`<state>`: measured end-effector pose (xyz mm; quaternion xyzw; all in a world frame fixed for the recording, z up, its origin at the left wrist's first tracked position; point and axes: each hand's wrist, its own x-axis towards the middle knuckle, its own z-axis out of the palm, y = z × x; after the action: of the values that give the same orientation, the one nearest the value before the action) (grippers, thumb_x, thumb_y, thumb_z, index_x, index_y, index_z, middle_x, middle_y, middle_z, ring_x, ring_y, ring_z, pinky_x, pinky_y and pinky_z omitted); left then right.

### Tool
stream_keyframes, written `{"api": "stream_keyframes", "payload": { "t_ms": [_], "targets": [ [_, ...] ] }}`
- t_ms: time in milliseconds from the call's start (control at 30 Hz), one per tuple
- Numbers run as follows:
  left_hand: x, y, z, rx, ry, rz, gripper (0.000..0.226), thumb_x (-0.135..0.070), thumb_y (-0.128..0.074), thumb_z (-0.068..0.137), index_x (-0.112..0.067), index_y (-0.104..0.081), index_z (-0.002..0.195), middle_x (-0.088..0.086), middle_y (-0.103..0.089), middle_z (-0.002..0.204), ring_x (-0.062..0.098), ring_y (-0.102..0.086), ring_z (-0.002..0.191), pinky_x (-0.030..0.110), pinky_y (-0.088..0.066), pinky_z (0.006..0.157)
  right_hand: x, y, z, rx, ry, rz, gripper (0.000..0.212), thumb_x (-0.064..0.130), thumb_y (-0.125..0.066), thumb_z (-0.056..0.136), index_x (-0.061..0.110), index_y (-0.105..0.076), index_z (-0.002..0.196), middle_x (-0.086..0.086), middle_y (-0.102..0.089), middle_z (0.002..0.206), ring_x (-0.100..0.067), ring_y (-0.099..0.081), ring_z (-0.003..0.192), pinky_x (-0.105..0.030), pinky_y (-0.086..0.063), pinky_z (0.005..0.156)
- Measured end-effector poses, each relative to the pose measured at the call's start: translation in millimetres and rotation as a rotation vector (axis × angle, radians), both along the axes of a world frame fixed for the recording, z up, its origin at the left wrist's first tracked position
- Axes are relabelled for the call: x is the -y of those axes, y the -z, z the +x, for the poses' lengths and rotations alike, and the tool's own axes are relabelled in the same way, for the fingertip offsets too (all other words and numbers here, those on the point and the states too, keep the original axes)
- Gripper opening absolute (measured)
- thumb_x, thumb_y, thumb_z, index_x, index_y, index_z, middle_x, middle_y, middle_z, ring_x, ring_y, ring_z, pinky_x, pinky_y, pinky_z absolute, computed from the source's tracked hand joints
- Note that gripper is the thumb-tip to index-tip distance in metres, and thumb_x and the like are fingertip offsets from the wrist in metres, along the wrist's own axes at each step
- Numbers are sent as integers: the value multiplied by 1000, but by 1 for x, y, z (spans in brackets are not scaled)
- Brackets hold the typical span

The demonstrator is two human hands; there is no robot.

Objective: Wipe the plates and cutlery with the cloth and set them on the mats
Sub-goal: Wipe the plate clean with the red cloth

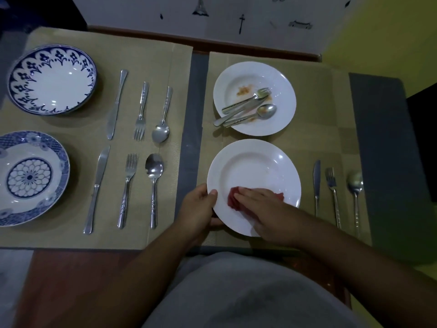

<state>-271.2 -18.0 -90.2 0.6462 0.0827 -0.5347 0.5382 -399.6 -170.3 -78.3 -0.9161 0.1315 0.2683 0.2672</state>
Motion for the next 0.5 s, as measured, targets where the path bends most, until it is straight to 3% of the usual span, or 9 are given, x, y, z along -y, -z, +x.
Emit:
{"api": "stream_keyframes", "payload": {
  "t_ms": [133,233,300,367,500],
  "targets": [
    [-7,-8,-8,54,47,-12,27,-20,-48,106,-16,-64,127,10,-76,108,29,-76,93,52,-63,77,0,-13,-14,-68,-218,-12,81,42,-54,94,43,4,150,18,-4,159,-16,-19,139,-48,-25,115],
    [-8,-14,-17,95,67,-2,26,-22,-49,106,-17,-66,125,9,-77,106,27,-76,92,47,-64,75,-5,-15,-10,197,-185,-51,62,35,-52,95,37,-22,149,12,-27,155,-16,-38,119,-37,-41,103],
    [-7,-19,-20,115,33,-15,24,-19,-49,106,-17,-68,121,9,-77,105,27,-76,92,44,-64,70,2,-14,1,350,-98,-72,48,32,-51,93,34,-40,141,9,-45,143,-9,-39,103,-30,-43,88],
    [-8,-25,-18,139,-13,-29,22,-17,-49,106,-18,-69,116,8,-77,106,27,-76,94,45,-64,71,21,-12,6,427,77,-119,40,25,-53,92,29,-50,131,5,-56,130,-9,-37,97,-30,-40,79],
    [-7,-39,-21,161,-25,-74,23,-16,-48,106,-20,-67,119,3,-78,106,23,-76,96,42,-64,71,52,-6,0,418,333,-224,41,10,-60,86,23,-56,125,-1,-59,122,-27,-50,103,-38,-42,86]
  ]
}}
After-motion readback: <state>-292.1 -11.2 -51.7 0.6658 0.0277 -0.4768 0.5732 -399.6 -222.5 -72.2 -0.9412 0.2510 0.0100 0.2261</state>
